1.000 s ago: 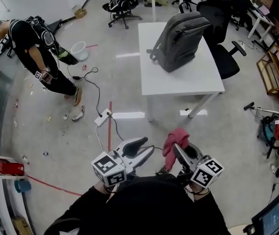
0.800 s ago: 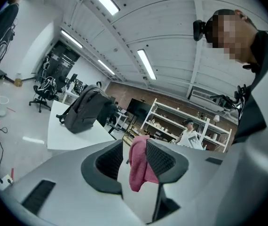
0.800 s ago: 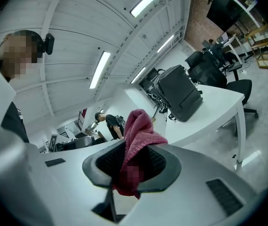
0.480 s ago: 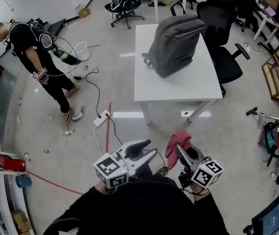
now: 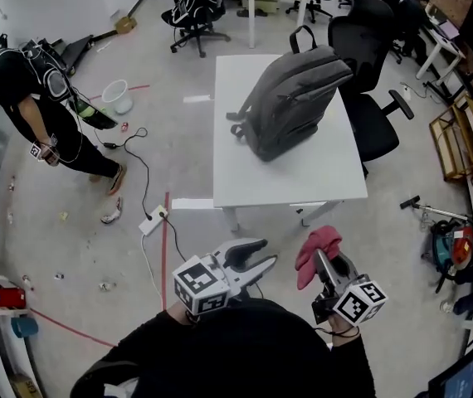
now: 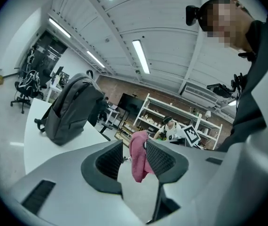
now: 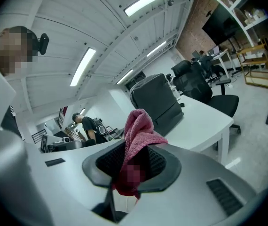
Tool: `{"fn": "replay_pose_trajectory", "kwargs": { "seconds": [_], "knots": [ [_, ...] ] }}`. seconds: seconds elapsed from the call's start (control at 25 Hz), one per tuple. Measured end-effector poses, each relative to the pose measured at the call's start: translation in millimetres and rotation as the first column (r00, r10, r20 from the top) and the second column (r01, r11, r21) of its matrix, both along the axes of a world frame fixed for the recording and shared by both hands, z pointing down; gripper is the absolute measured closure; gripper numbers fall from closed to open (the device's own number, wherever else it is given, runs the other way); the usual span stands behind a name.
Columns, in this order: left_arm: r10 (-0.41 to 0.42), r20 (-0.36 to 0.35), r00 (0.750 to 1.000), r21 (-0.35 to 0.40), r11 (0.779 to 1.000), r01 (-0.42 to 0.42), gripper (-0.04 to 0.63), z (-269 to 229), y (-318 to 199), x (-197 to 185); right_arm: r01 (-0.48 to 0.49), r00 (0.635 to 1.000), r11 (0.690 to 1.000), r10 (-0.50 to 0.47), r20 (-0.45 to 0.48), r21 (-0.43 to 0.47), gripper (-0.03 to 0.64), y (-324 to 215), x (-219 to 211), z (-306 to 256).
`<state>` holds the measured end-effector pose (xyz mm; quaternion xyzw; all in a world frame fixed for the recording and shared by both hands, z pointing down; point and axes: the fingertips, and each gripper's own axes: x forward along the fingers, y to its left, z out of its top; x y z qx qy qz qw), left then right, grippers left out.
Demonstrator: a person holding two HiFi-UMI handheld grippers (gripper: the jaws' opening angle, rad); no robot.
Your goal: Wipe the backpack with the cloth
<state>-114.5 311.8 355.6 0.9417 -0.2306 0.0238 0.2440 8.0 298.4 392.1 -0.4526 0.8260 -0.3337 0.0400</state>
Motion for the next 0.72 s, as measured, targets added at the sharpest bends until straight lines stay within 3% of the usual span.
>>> {"fn": "replay_pose_trajectory", "kwargs": {
  "seconds": [0.24,0.44,0.6,0.72],
  "knots": [
    [0.026,-0.062,0.998,0.038,0.999,-0.024,0.428,-11,-99,-19,-0.055,0.997,0.997,0.058,-0.058,0.055,0.52,-101,-9,-31],
    [0.019,-0.038,0.999,0.014,1.0,-0.018,0.428,4,-154,-49,0.039,0.997,0.99,-0.029,-0.072,0.136,0.52,-158,-65,-60],
    [-0.031,-0.026,0.999,0.003,1.0,0.031,0.428,10,-184,-70,0.165,0.978,0.94,-0.116,-0.175,0.299,0.52,-199,-93,-107],
    [-0.081,-0.021,0.996,0.004,0.997,0.081,0.428,13,-201,-77,0.157,0.973,0.889,-0.064,-0.223,0.429,0.52,-244,-77,-155]
  ]
}}
